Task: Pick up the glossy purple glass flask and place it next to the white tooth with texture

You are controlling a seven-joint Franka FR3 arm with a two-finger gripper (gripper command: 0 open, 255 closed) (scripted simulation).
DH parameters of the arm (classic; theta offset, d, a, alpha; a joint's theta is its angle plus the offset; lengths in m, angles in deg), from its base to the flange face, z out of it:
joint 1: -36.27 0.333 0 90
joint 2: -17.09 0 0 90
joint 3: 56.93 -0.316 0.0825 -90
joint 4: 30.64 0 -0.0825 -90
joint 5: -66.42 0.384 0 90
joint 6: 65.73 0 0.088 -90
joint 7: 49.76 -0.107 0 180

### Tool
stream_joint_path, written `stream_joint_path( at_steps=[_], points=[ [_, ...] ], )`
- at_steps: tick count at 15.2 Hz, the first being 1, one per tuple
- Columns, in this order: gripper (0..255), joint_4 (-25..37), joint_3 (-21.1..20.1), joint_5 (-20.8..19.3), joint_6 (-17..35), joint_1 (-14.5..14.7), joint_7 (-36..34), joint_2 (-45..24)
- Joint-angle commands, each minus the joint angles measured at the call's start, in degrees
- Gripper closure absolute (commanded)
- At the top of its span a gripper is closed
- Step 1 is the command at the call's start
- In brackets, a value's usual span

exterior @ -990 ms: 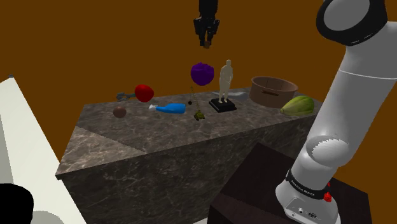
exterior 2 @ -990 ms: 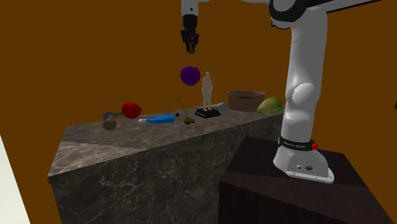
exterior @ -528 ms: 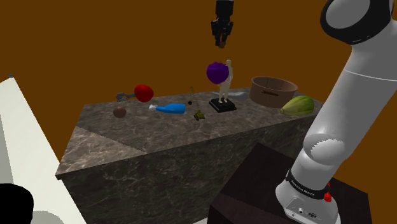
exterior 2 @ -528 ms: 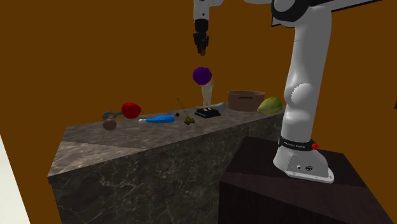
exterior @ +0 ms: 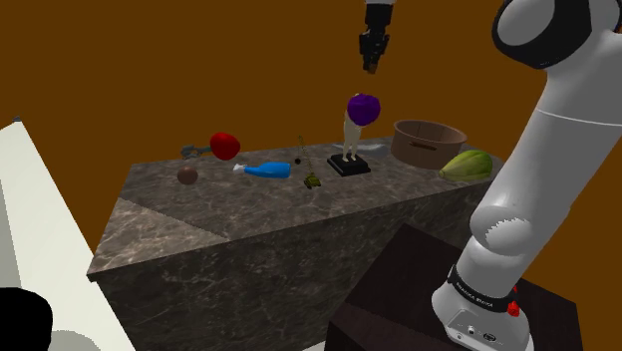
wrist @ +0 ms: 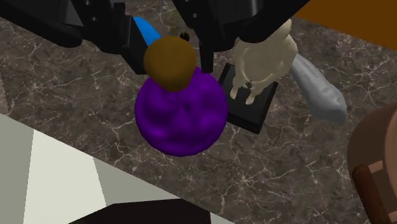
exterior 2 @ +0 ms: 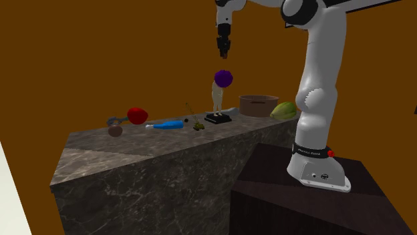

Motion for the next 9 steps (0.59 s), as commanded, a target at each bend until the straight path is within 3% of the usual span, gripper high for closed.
stream_joint_path(
  at_steps=[1,9],
  points=[
    [255,1.0,1.5,0.2,-0.1,-1.6,3.1,-0.9],
    [255,9.7,6.9,2.4,-2.0,-8.5,14.8,-7.7]
  ],
)
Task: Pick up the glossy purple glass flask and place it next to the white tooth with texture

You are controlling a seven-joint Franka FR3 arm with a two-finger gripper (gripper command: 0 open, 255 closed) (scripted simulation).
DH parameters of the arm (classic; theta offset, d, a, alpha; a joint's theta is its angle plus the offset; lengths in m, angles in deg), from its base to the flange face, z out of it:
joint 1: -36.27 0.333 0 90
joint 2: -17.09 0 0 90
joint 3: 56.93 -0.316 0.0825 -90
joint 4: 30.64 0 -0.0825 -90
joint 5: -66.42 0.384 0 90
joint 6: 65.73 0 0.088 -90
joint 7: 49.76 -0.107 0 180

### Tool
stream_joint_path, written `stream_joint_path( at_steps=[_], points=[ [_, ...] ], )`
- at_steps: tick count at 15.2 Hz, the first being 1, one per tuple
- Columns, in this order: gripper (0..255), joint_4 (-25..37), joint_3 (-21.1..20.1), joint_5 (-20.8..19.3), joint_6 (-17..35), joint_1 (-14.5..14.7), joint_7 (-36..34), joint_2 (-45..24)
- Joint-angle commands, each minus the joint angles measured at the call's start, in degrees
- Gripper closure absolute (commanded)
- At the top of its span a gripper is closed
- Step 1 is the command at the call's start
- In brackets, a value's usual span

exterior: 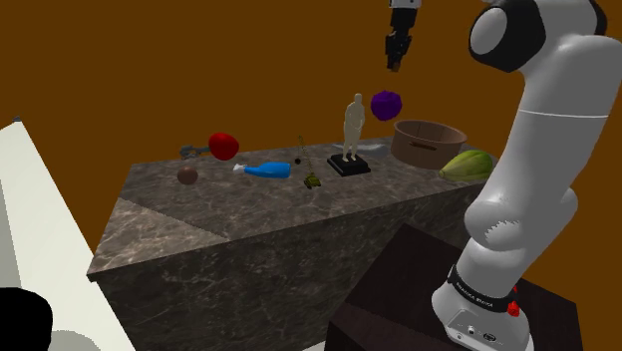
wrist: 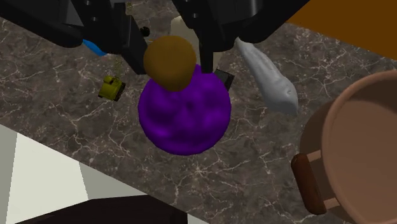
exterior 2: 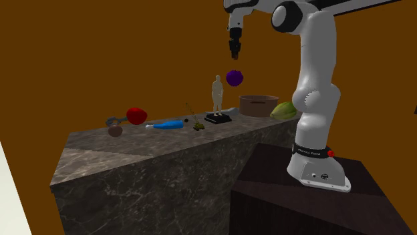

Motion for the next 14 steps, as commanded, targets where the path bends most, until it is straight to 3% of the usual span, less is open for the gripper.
stream_joint_path(
  at_steps=[1,7,14],
  points=[
    [255,2.2,1.3,0.7,-0.4,-2.0,3.2,-1.8],
    [255,17.0,4.2,4.9,-5.2,-9.8,11.5,-12.3],
    [255,3.1,4.0,2.9,3.5,-7.7,11.0,-6.8]
  ],
)
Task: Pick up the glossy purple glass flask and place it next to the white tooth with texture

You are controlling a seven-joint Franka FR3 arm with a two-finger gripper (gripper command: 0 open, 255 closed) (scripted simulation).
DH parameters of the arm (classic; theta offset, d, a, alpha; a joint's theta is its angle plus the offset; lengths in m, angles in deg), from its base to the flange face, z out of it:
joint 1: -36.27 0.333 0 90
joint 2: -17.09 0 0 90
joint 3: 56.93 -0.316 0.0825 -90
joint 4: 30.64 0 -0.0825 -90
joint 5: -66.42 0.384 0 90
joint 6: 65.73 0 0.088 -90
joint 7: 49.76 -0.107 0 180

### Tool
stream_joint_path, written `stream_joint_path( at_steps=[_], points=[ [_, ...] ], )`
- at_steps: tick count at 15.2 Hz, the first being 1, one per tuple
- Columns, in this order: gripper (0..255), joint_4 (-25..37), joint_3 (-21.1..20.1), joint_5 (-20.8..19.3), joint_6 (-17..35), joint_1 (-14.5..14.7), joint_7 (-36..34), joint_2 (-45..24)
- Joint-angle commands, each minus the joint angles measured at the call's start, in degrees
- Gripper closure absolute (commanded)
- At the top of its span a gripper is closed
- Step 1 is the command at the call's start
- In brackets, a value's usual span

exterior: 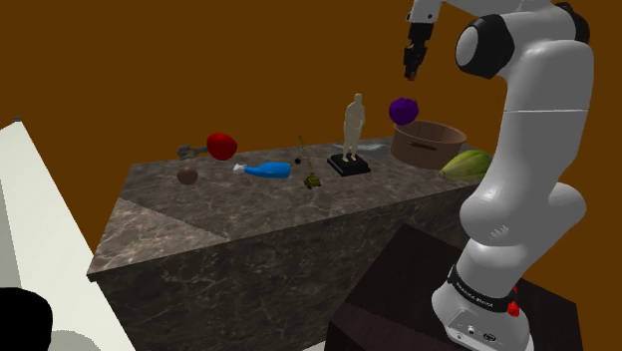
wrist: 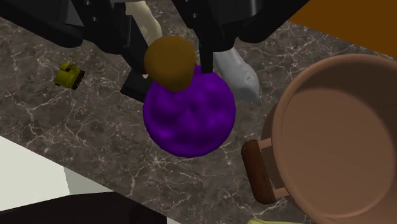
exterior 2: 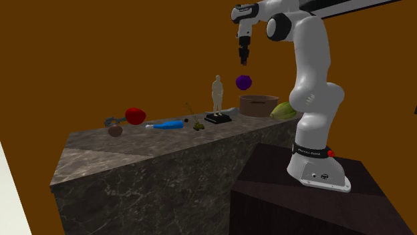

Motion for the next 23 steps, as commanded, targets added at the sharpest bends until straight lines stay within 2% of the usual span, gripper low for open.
stream_joint_path(
  at_steps=[1,11,23],
  points=[
    [255,-3.7,0.0,-0.5,2.4,0.4,0.0,1.4],
    [255,-16.6,-0.3,-1.7,11.9,1.6,-0.6,5.0],
    [255,-27.8,-0.5,-2.1,21.7,2.1,-0.9,6.5]
  ],
)
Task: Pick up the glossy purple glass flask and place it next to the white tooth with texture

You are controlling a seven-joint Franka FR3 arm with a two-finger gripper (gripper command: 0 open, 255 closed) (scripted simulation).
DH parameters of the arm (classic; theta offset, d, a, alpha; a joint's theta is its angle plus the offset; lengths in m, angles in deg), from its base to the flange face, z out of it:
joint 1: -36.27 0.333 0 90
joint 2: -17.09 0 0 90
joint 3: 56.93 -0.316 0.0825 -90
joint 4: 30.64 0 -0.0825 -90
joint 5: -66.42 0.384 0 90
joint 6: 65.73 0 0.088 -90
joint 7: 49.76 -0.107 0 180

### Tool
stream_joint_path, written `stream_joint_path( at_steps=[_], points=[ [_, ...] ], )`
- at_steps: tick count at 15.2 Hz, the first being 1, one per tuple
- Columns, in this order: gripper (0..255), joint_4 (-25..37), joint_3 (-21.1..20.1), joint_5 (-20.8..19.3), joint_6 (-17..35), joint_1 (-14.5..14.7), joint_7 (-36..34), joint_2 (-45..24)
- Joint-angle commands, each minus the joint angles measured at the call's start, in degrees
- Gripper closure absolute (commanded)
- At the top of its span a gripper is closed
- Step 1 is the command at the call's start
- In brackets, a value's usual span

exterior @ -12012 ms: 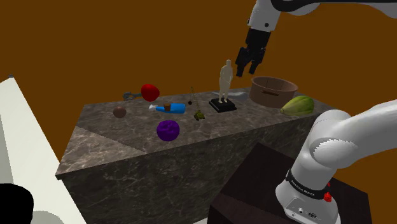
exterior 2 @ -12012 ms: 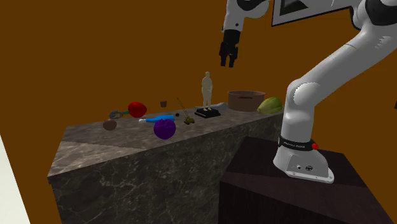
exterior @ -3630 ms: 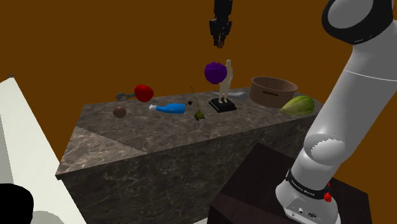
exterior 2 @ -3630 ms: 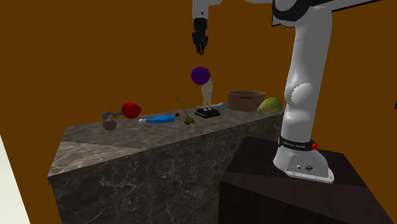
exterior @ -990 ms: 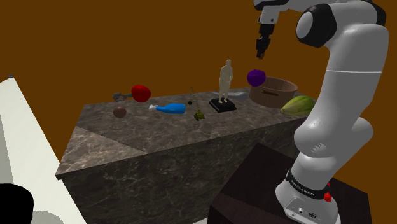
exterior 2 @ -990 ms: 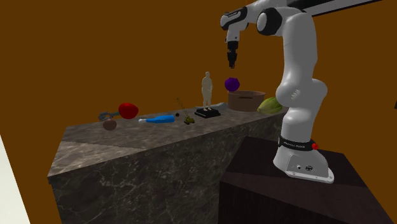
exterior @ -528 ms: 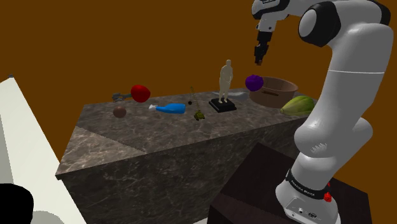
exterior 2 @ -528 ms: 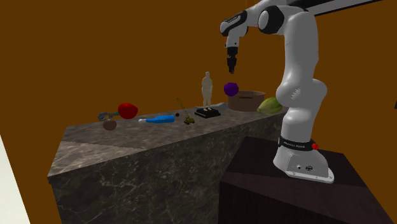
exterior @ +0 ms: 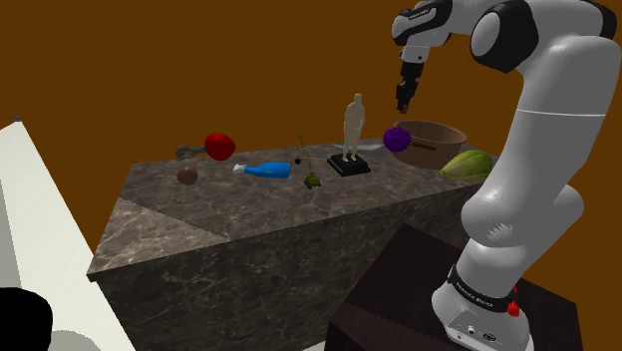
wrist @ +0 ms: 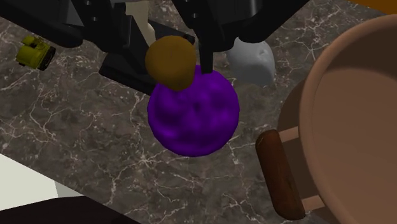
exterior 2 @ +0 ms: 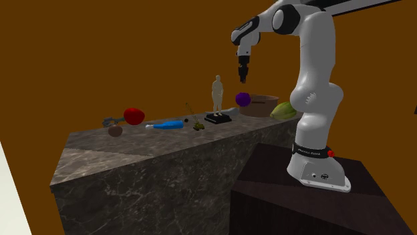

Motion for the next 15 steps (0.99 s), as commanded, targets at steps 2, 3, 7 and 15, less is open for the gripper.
stream_joint_path(
  at_steps=[2,3,7,15],
  points=[
    [255,-2.2,0.0,0.0,2.4,0.0,0.0,0.0],
    [255,-3.0,0.0,0.0,3.1,0.0,0.0,-0.1],
    [255,-5.9,-0.1,0.1,6.1,0.1,0.1,-0.2],
    [255,-10.8,-0.2,0.5,12.0,0.1,0.3,-1.2]
  ],
)
